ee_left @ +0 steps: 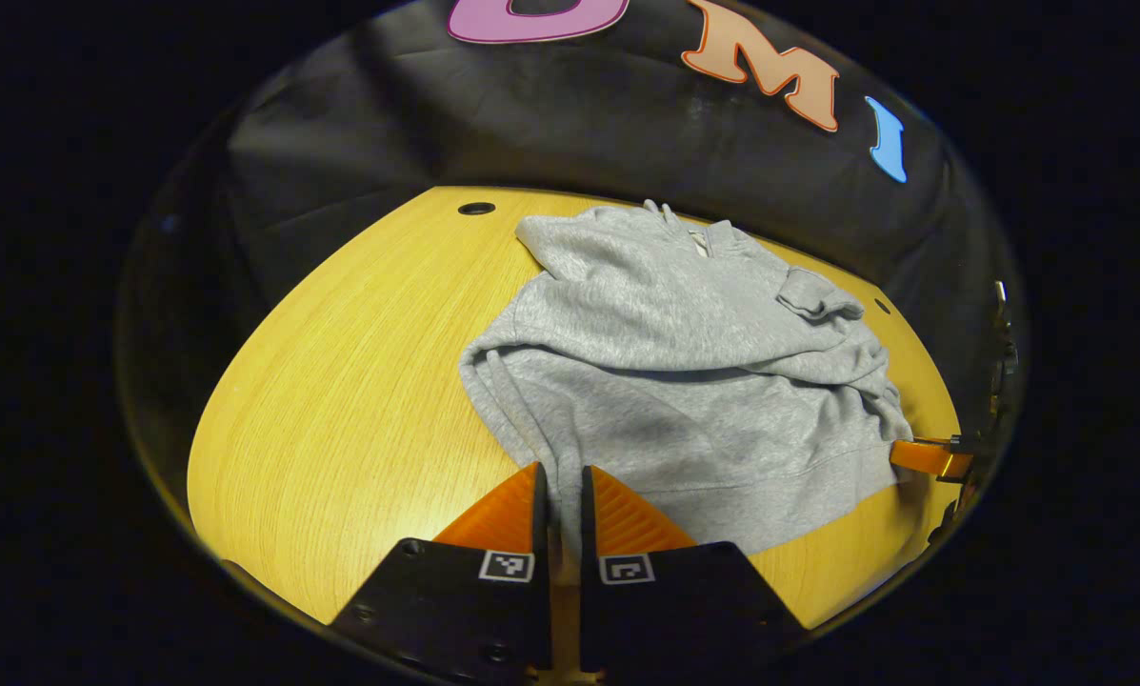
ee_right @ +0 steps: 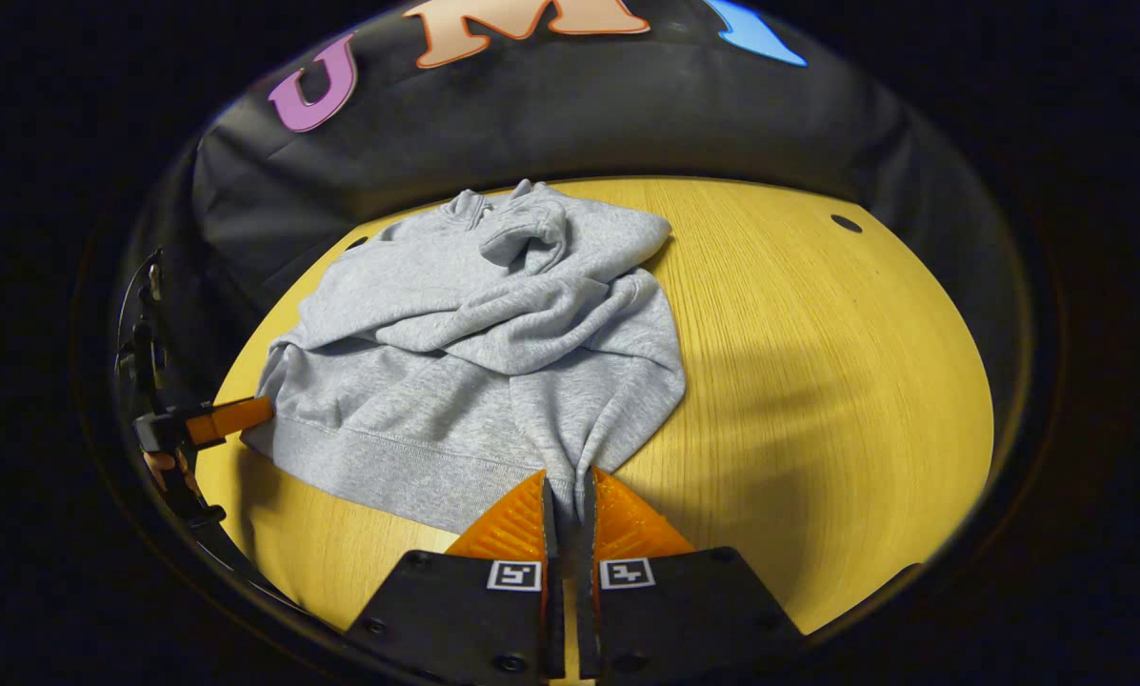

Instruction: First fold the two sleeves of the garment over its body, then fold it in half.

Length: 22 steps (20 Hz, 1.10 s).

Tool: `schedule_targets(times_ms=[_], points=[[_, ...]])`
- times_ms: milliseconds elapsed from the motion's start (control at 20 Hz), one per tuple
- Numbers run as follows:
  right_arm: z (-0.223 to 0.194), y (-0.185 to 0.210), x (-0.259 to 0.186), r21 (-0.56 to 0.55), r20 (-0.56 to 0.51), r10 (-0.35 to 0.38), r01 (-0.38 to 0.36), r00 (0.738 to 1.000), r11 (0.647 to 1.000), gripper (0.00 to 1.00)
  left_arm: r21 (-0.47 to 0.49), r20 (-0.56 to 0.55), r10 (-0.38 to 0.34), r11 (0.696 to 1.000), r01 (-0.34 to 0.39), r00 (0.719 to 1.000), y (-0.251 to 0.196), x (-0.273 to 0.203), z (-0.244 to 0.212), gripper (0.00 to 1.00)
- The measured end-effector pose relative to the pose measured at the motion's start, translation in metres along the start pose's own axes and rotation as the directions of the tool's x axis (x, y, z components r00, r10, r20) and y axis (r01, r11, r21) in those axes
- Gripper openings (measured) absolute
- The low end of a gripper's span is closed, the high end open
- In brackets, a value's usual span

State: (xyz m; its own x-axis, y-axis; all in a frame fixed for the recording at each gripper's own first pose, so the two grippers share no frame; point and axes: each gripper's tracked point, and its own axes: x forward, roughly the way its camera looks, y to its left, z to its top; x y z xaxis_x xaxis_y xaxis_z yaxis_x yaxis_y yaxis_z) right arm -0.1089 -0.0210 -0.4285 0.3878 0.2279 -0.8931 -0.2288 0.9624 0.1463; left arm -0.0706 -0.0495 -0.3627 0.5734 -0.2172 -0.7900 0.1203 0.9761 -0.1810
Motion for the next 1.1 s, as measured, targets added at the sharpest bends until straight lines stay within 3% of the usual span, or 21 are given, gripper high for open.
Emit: schedule_targets(times_ms=[100,250,700,900,1100], points=[[0.001,0.000,0.000,0.035,-0.012,-0.002,0.002,1.000,0.999,0.05,-0.013,-0.011,-0.005,1.000,0.005,1.000,-0.001,-0.002,-0.001,0.02],[-0.004,0.002,-0.008,0.070,-0.046,0.005,-0.002,0.999,0.998,0.04,-0.009,-0.041,-0.010,1.000,0.010,0.999,-0.001,-0.007,-0.007,0.00],[-0.001,0.002,-0.010,0.037,-0.089,0.050,-0.047,0.995,0.998,0.05,-0.012,-0.109,-0.034,0.999,0.033,0.993,0.003,-0.006,-0.006,0.00],[0.012,0.010,-0.019,0.082,-0.073,0.114,-0.108,0.991,0.991,0.05,-0.049,-0.117,-0.035,0.998,0.029,0.992,0.002,-0.012,0.002,0.00],[0.039,0.022,-0.034,0.221,-0.013,0.206,-0.198,0.979,0.955,0.05,-0.069,-0.073,-0.060,0.996,0.055,0.996,-0.008,-0.028,0.025,0.00]])
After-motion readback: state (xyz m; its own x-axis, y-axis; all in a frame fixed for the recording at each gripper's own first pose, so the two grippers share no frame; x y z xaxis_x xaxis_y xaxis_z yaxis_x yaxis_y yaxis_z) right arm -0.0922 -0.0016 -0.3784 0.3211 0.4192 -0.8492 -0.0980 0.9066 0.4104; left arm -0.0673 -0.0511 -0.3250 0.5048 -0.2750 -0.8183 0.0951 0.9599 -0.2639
